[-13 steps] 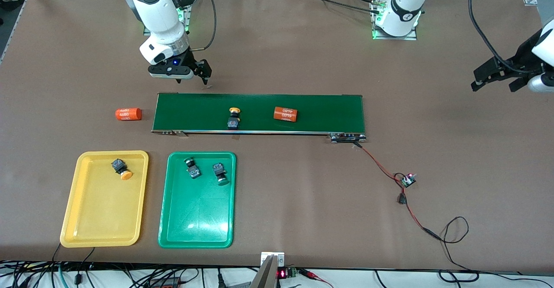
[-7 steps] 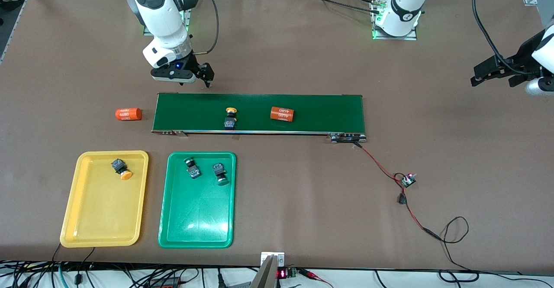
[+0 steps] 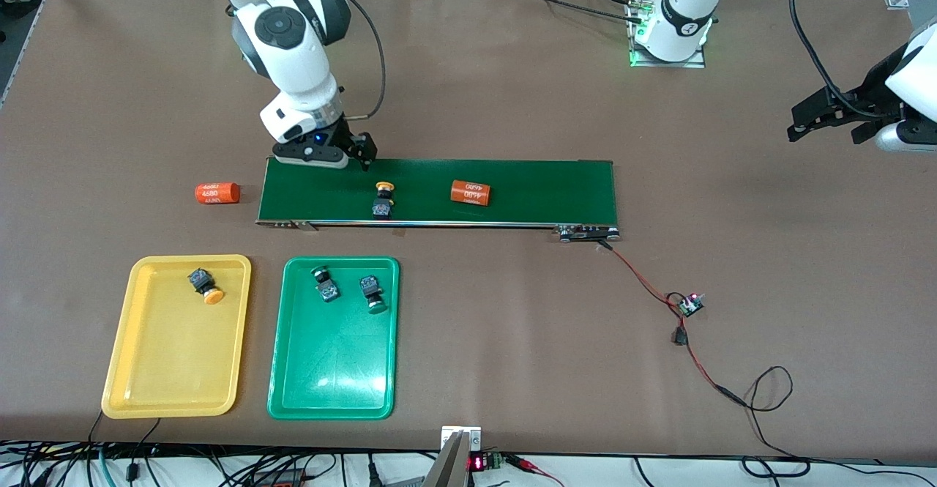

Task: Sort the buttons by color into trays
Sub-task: 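Lower the right gripper onto the yellow-capped button and grasp it, then lift the yellow button with the right gripper toward the yellow tray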

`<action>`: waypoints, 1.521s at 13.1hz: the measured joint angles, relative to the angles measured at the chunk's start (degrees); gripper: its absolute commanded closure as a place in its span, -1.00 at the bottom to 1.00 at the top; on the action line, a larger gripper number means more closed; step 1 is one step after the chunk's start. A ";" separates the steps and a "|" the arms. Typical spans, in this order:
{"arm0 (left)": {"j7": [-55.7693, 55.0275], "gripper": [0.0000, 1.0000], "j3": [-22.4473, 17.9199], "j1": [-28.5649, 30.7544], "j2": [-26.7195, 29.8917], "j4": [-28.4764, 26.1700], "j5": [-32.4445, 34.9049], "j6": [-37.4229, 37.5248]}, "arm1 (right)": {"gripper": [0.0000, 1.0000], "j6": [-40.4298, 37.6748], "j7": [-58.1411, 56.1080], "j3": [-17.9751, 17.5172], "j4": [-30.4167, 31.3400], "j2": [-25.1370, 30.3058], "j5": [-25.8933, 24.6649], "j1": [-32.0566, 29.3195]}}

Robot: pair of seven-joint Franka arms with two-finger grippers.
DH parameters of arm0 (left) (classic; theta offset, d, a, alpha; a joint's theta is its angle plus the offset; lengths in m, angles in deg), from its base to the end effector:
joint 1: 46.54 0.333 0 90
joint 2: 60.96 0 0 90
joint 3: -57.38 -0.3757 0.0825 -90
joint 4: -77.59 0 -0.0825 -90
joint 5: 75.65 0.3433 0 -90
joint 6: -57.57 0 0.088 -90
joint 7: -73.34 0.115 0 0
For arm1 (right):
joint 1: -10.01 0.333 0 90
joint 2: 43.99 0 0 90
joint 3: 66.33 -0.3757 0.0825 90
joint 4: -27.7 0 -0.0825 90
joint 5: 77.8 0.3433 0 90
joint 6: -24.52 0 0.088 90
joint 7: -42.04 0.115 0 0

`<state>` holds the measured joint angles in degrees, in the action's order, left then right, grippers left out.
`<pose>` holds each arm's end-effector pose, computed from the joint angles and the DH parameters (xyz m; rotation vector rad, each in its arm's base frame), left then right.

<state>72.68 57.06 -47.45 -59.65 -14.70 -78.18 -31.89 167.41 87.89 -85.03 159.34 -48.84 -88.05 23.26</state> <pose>0.5034 -0.0103 0.6699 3.0973 0.0021 -0.0418 0.4341 0.2679 0.4060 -3.1240 0.1701 -0.2310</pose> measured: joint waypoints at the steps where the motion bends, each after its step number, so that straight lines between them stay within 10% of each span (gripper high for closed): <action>1: 0.00 -1.00 -0.03 0.00 0.00 -0.11 0.00 0.06 | -1.00 0.02 0.29 0.00 -1.24 -1.70 -0.14 0.13; 20: -0.14 -1.00 -0.41 0.21 0.24 -1.03 0.00 -4.10 | -1.00 5.13 3.01 2.36 -5.04 -11.29 -4.83 0.25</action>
<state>72.54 56.66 -47.23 -59.41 -15.74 -78.18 -35.99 172.53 90.90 -82.67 154.30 -60.13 -92.89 23.51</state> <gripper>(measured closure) 0.000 0.000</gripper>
